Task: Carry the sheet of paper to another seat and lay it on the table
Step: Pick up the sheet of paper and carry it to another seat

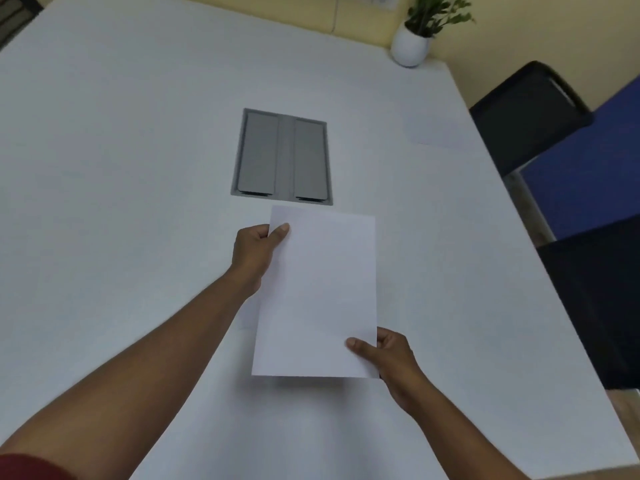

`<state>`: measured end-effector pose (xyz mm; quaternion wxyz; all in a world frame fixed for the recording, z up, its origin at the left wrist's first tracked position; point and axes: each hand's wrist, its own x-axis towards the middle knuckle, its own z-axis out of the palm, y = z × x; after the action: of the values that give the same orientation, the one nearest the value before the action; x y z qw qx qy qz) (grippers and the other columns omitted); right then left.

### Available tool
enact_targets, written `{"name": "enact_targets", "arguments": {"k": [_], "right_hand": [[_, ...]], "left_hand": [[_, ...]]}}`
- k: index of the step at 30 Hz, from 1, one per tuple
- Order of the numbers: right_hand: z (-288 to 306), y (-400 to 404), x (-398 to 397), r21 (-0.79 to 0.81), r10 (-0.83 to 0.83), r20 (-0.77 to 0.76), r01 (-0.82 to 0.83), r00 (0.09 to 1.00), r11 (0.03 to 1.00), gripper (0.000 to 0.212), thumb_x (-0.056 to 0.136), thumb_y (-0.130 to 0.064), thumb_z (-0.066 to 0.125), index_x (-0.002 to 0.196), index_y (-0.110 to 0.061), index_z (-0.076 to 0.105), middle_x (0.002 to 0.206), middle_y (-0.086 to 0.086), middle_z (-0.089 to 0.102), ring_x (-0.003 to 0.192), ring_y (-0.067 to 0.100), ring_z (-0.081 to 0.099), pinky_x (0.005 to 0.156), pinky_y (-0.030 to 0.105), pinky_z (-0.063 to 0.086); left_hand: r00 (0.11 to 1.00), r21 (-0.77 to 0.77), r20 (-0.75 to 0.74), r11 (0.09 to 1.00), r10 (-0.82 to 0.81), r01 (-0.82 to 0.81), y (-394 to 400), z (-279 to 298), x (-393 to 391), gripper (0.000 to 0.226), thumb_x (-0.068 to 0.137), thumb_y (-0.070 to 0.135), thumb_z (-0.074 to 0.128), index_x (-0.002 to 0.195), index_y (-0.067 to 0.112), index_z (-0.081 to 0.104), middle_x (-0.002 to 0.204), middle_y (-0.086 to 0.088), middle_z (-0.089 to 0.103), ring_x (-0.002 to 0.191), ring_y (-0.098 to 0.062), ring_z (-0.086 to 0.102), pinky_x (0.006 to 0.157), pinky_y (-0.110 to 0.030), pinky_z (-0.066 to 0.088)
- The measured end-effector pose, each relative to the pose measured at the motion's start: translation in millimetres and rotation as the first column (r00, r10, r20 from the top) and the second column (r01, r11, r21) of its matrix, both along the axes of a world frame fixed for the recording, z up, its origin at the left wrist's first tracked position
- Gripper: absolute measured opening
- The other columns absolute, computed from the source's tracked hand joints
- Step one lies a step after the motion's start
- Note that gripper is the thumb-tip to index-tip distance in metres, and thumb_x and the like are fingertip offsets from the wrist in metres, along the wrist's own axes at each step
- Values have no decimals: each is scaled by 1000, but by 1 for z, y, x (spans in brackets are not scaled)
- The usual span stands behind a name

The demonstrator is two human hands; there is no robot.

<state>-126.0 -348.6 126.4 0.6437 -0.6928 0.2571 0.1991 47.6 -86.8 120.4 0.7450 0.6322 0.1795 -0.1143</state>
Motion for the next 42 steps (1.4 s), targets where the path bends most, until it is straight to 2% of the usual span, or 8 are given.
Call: {"name": "enact_targets", "arguments": {"k": [9, 14, 21, 24, 28, 32, 38, 42], "right_hand": [[19, -83, -102, -9, -290, 47, 291, 956, 957, 20, 87, -23, 89, 107, -22, 86, 111, 5, 85, 102, 27, 83, 96, 50, 65], [18, -152, -196, 43, -487, 114, 485, 866, 873, 18, 89, -18, 86, 107, -16, 86, 110, 5, 85, 100, 24, 83, 80, 36, 67], [19, -270, -349, 85, -695, 182, 693, 695, 715, 27, 91, -14, 85, 117, -8, 80, 113, 5, 85, 103, 25, 82, 87, 36, 66], [25, -316, -411, 92, -751, 203, 751, 629, 654, 25, 91, -16, 85, 116, -10, 81, 112, 3, 85, 102, 22, 82, 83, 32, 66], [29, -369, -473, 63, -811, 228, 823, 539, 564, 27, 91, -20, 86, 116, -11, 81, 114, 3, 84, 107, 26, 80, 95, 43, 66], [29, -411, -516, 88, -861, 252, 875, 442, 476, 26, 91, -20, 86, 115, -12, 82, 114, 2, 85, 108, 25, 80, 95, 42, 65], [26, -476, -539, 102, -907, 246, 922, 342, 375, 21, 92, -19, 84, 113, -14, 83, 111, -1, 85, 103, 21, 82, 91, 36, 65], [30, -542, -539, 94, -915, 251, 933, 316, 348, 24, 92, -19, 84, 115, -13, 82, 111, -2, 85, 102, 19, 82, 86, 32, 66]], "left_hand": [[963, 121, 75, 961, -257, 247, -123, 24, -41, 37, 94, 40, 84, 75, 9, 78, 73, 0, 77, 65, -19, 68, 60, -29, 50], [884, 153, 117, 888, -453, 434, -235, 43, -99, 47, 93, 41, 84, 72, 1, 69, 71, -1, 69, 66, -20, 61, 66, -35, 47], [751, 182, 176, 771, -637, 611, -409, 65, -227, 52, 95, 40, 82, 89, -10, 71, 81, -8, 69, 75, -24, 63, 70, -39, 49], [693, 184, 205, 723, -691, 666, -478, 77, -279, 54, 95, 40, 82, 89, -12, 69, 82, -8, 70, 77, -25, 64, 71, -40, 51], [602, 191, 253, 649, -757, 736, -561, 93, -336, 62, 95, 42, 80, 84, -15, 57, 77, -10, 57, 74, -25, 54, 66, -41, 44], [503, 194, 292, 565, -814, 802, -636, 103, -376, 52, 97, 40, 80, 88, -11, 69, 81, -12, 65, 75, -28, 59, 68, -43, 46], [450, 157, 330, 519, -830, 841, -740, 98, -402, 57, 96, 39, 82, 80, -12, 61, 77, -10, 63, 73, -24, 57, 67, -37, 43], [448, 141, 331, 513, -831, 847, -824, 90, -400, 50, 92, 45, 84, 64, 9, 65, 70, 1, 67, 66, -17, 60, 61, -33, 49]]}}
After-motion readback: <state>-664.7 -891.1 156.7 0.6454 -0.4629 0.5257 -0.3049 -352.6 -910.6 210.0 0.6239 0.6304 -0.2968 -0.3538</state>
